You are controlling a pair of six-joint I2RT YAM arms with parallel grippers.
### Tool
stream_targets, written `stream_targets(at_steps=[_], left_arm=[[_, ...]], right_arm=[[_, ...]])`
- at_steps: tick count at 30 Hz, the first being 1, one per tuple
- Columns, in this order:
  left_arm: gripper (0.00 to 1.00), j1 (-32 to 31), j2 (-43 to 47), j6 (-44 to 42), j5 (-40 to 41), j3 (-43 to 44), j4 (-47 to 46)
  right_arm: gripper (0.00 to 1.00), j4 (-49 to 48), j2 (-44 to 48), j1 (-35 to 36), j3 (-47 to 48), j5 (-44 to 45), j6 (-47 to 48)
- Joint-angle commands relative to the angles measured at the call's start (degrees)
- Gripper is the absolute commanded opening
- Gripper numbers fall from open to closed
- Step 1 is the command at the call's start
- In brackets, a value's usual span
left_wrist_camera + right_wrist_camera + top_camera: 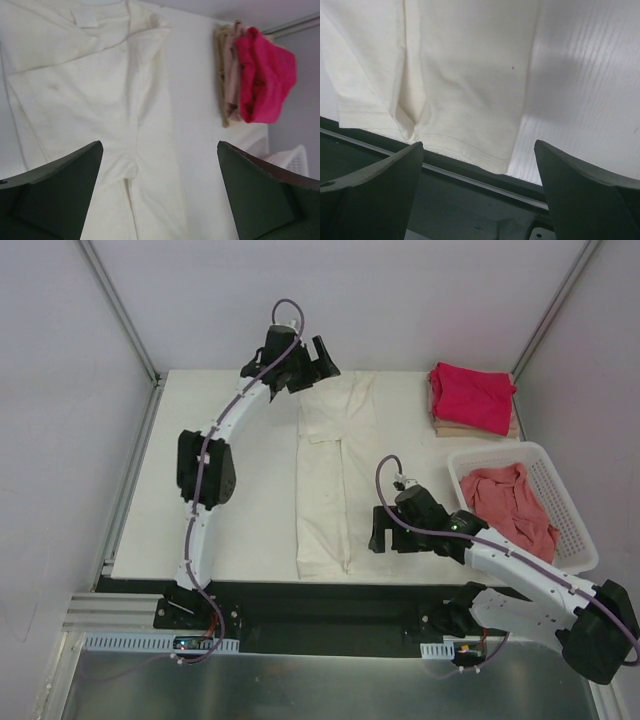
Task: Fold and stack the t-shirts
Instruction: Fold the tshirt
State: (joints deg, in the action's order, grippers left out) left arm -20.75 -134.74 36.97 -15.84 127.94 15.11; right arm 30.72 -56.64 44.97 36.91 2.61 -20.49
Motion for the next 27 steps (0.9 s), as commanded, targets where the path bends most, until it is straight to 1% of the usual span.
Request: stream_targets(at_steps=[1,2,3,4,5,6,7,8,9,10,11,13,14,16,17,21,23,24,26,27], left_arm=[[0.99,-3.23,26.15,-5.06,-2.1,-19.78,1.4],[0.99,-3.76,30.37,-4.98,1.47,-25.49,2.19],[0.99,-4.38,38.42,-3.15,3.77,-37.38,2.2],[0.99,-5.17,42.41,-2.35,5.36,-43.07,2.2],[1.0,-7.26,46.11,-1.65,9.29,-48.52,2.2],[0.99,-8.85,52.58,0.62,10.98,-58.15,2.2],[0.99,-10.26,55.69,1.86,12.13,-62.5,2.11],[0.99,-14.01,61.03,3.09,15.45,-66.55,2.2],[0.99,-15.79,63.35,6.24,16.79,-73.73,2.2],[0.99,-17.38,65.54,8.53,17.32,-77.19,2.2],[0.99,-20.52,69.22,12.04,16.46,-83.32,2.2],[0.96,-23.09,72.32,15.57,15.92,-88.54,2.29],[0.94,-25.54,74.77,19.59,14.53,-93.0,2.29],[0.89,-28.63,76.2,22.95,13.12,-96.11,2.29],[0.84,-31.34,76.29,25.84,12.5,-98.04,2.29],[0.78,-35.93,74.28,29.91,13.9,-99.11,2.11],[0.76,-36.2,71.38,30.09,13.38,-98.41,1.15],[0.72,-36.37,70.41,29.92,12.94,-97.97,0.62],[0.67,-36.73,67.07,29.74,11.8,-96.92,-1.4],[0.59,-36.81,65.84,29.65,11.44,-96.65,-1.75]], right_arm=[[0.97,-0.22,5.39,-1.11,-3.41,2.04,-4.82],[0.97,-0.57,6.97,-1.37,-4.81,1.7,-5.08],[0.97,-0.66,7.59,-1.64,-5.35,1.35,-4.91],[0.97,-0.84,7.95,-1.73,-5.79,0.73,-4.82],[0.97,-0.84,8.65,-1.9,-6.31,-0.58,-4.65],[0.97,-0.84,8.91,-1.99,-7.19,-1.29,-4.38],[0.97,-1.01,9.18,-1.99,-7.81,-1.99,-4.21],[0.97,-1.1,9.79,-2.17,-8.34,-2.08,-4.21],[0.97,-1.01,10.06,-2.34,-9.3,-4.26,-3.95],[0.97,-0.84,10.41,-2.6,-9.66,-5.06,-3.94],[0.97,-0.66,11.11,-2.78,-10.01,-6.64,-3.86],[0.97,-0.49,12.16,-3.05,-11.15,-8.75,-3.94],[0.97,-0.31,12.43,-3.13,-11.68,-9.03,-4.03],[0.97,0.04,12.7,-3.22,-12.91,-9.73,-4.29],[0.98,0.3,12.7,-3.22,-13.09,-9.99,-4.56],[0.99,0.05,12.78,-3.31,-14.75,-10.96,-5.7],[0.95,-0.48,12.7,-3.31,-15.28,-10.52,-6.05],[0.93,-0.49,12.44,-3.31,-15.28,-10.52,-5.97],[0.9,-0.75,11.73,-3.31,-15.2,-10.87,-6.23],[0.89,-0.75,11.64,-3.4,-15.37,-10.7,-6.23]])
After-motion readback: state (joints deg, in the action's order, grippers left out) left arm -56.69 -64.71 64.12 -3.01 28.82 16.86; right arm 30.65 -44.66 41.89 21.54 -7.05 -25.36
